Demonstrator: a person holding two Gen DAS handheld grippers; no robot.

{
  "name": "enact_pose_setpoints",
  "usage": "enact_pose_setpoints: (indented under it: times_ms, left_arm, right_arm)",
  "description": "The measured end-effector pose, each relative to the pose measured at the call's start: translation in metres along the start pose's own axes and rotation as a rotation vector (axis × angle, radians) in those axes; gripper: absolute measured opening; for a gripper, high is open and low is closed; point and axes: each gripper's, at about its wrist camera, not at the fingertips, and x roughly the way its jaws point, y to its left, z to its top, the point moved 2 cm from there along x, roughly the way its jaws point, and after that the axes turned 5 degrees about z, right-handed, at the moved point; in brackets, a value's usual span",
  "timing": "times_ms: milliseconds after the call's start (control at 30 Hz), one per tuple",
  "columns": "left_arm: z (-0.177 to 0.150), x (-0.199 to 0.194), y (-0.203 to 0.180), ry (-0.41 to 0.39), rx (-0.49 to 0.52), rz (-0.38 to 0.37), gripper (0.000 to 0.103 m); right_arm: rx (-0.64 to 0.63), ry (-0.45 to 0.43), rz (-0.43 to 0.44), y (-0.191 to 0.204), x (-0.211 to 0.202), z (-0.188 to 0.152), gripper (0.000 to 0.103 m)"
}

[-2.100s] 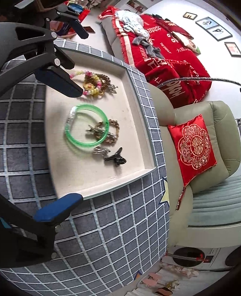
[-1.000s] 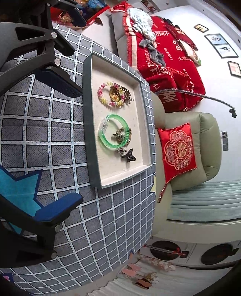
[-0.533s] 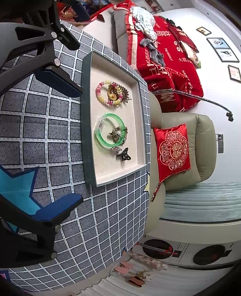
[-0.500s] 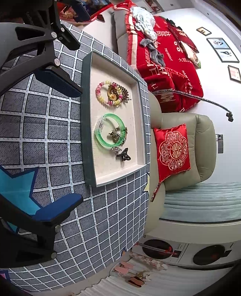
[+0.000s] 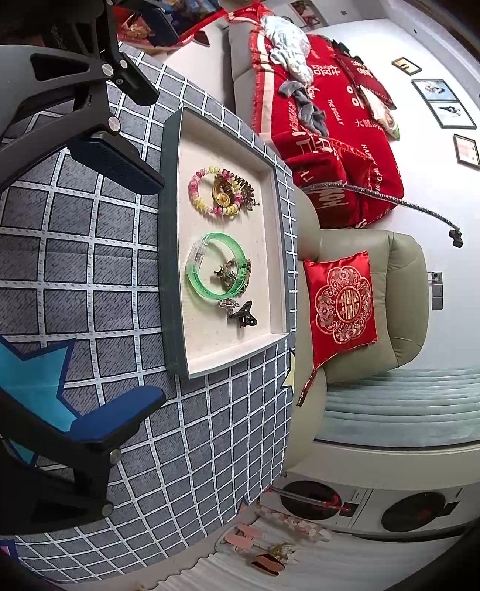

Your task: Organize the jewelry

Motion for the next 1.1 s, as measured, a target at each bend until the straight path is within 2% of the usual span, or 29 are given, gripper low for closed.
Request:
enact_pose_setpoints:
  times_ms: [1100]
  left_arm:
    - [-0.001, 0.0003, -0.003, 0.003, -0.005, -0.003, 0.103]
  right_arm:
    - [0.001, -0.006, 0.004, 0.0017, -0.0022, 0.0026, 0.103]
